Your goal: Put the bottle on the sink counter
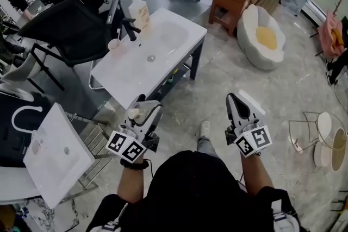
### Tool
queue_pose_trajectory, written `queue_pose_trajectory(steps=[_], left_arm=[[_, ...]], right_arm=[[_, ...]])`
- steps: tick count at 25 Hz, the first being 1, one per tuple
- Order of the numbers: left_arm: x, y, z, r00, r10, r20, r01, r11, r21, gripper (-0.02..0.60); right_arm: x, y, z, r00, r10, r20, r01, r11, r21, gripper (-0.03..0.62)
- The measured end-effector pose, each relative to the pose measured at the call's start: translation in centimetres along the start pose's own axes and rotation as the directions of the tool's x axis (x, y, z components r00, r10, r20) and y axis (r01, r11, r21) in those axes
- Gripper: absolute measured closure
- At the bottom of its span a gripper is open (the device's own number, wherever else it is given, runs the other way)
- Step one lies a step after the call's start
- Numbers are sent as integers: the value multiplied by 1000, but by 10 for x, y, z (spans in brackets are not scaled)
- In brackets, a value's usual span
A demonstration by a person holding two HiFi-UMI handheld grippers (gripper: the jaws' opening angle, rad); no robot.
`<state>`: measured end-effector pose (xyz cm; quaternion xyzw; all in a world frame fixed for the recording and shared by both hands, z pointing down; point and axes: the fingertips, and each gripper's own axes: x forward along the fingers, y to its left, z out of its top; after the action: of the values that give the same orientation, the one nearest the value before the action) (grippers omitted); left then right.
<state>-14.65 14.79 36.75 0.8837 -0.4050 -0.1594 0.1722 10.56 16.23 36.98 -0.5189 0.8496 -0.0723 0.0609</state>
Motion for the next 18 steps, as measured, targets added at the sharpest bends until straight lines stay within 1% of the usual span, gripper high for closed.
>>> queue_pose_trajectory(steps=[2, 6, 9, 12, 14, 18], left_arm=[[13, 8, 1, 1000, 14, -2, -14, 1000, 18, 227], [49, 24, 7, 998, 55, 4, -55, 997, 54, 227], [80, 33, 12, 995, 97, 13, -98, 993, 59, 227], [112, 43, 18, 990, 138, 36, -140, 989, 50, 227], [134, 49, 18, 986, 157, 51, -159, 987, 28, 227], [178, 56, 7, 982, 178, 54, -179, 984, 2, 227]], right_arm=[[20, -11, -5, 1000, 24, -3, -23, 1000, 6, 562], [71, -34, -10, 994, 107, 1, -107, 994, 33, 562], [109, -51, -5, 984, 179, -1, -179, 983, 36, 562], [139, -70, 8, 968, 253, 7, -253, 968, 6, 562], [152, -91, 15, 963, 270, 13, -270, 963, 1, 562], [164, -145, 19, 969, 247, 16, -247, 968, 44, 562]])
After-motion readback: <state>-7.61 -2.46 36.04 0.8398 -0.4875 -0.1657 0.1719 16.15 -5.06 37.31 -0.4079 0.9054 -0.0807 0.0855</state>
